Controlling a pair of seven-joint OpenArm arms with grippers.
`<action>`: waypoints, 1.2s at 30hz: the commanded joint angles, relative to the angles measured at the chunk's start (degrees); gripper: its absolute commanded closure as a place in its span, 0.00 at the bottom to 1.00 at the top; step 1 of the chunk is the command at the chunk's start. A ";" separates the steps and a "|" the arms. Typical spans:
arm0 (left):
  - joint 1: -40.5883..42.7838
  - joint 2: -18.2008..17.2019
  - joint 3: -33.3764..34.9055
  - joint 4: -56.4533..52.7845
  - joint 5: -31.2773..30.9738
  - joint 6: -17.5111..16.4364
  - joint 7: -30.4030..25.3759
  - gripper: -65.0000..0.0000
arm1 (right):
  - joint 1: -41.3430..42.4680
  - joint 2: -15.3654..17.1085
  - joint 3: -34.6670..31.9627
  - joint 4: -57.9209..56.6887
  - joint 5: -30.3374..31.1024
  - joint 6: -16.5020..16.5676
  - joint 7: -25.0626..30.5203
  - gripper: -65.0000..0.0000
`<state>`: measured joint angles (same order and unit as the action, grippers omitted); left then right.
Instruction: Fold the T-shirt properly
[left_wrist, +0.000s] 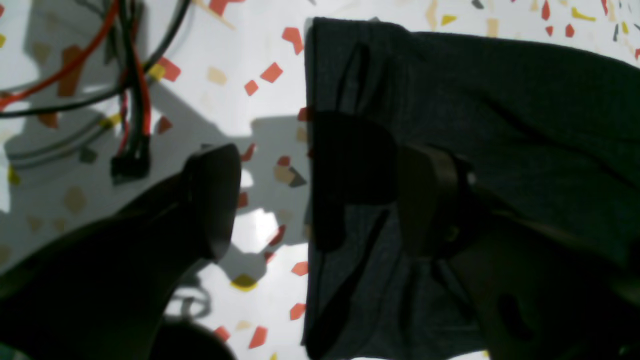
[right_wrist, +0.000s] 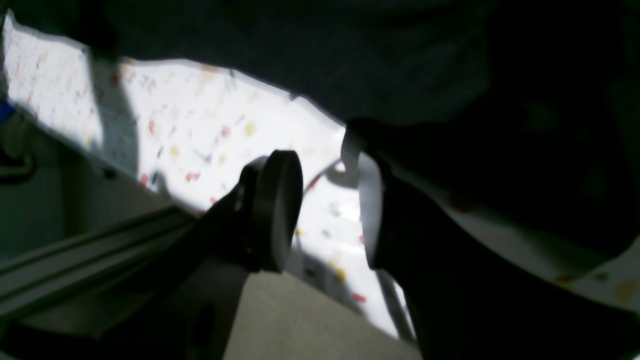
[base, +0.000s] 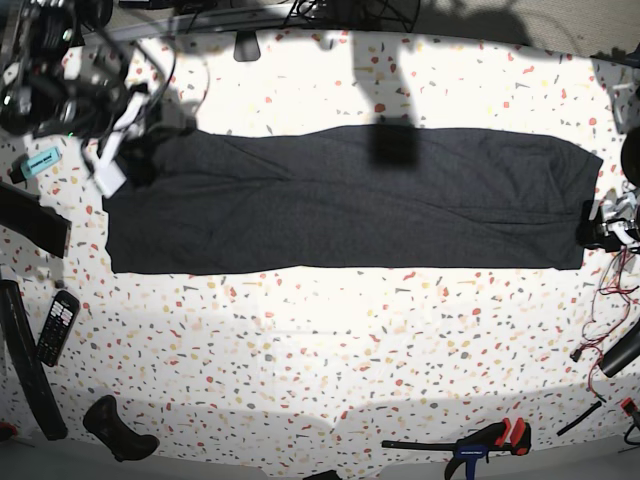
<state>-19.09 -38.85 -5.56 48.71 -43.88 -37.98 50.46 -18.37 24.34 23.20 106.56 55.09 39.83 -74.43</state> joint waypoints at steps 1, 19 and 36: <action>-1.51 -1.36 -0.37 0.76 -1.09 -0.44 -1.09 0.30 | -1.18 0.13 0.42 2.51 0.22 0.17 0.55 0.65; 0.85 -1.29 -0.37 -12.15 -21.57 -2.02 10.97 0.31 | -10.19 -2.60 0.42 12.48 -0.90 0.17 1.18 0.65; 0.85 -0.04 -0.37 -12.13 -29.86 -2.02 9.51 0.31 | -10.19 -2.60 0.42 12.48 -0.90 0.17 2.03 0.65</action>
<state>-17.47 -37.80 -5.89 36.21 -73.41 -40.27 60.14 -28.71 21.12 23.24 117.89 53.21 39.70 -73.28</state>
